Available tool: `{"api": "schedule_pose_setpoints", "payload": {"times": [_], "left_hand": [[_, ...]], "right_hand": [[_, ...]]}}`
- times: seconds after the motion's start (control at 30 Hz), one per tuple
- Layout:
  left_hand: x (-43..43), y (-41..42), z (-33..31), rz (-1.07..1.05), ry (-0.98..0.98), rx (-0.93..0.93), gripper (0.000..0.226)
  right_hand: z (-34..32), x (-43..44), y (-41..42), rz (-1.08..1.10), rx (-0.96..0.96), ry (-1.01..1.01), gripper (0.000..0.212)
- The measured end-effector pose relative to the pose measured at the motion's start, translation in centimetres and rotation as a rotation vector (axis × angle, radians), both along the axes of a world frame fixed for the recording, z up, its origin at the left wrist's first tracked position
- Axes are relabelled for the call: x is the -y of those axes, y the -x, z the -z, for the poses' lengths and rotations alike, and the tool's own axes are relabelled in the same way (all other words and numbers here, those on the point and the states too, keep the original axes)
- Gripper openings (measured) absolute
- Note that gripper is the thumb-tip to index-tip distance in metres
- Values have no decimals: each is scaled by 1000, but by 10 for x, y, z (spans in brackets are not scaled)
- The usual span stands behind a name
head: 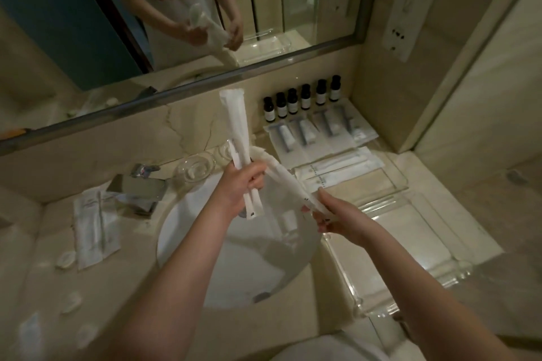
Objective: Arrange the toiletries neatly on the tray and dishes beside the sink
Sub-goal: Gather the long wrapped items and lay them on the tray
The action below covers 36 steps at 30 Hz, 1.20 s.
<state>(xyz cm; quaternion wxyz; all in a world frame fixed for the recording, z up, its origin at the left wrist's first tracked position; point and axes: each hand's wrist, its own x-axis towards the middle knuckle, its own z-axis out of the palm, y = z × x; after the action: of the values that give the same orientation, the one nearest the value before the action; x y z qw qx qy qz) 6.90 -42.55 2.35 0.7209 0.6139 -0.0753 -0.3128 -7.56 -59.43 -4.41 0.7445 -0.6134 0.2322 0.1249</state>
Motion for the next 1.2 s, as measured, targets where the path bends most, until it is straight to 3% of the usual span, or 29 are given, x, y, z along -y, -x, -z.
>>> {"api": "schedule_pose_setpoints", "payload": {"times": [0.1, 0.2, 0.37, 0.47, 0.7, 0.83, 0.97, 1.07, 1.2], "left_hand": [[-8, 0, 6, 47, -1, -26, 21], [-17, -6, 11, -1, 34, -136, 27], [-16, -6, 19, -88, -288, -64, 13], [-14, -3, 27, -60, -362, 32, 9], [3, 15, 37, -56, -409, 123, 8], [34, 29, 43, -54, -375, 88, 16], [53, 32, 50, -104, -431, 97, 31], [56, 29, 53, -127, -476, 89, 30], [46, 23, 55, -160, -570, 56, 41]], "right_hand": [[1, 7, -4, -6, 54, 82, 30], [4, 18, -6, 102, 156, 258, 21], [7, 24, -9, 153, 352, 731, 23], [6, 26, -13, 153, 406, 943, 24], [4, 29, -10, -22, 97, 1008, 51], [11, 26, -12, -89, 94, 867, 31], [14, 40, -13, 11, 99, 743, 31], [14, 75, -24, -99, 22, 954, 31], [12, 110, -47, -404, -71, 1354, 35]]}}
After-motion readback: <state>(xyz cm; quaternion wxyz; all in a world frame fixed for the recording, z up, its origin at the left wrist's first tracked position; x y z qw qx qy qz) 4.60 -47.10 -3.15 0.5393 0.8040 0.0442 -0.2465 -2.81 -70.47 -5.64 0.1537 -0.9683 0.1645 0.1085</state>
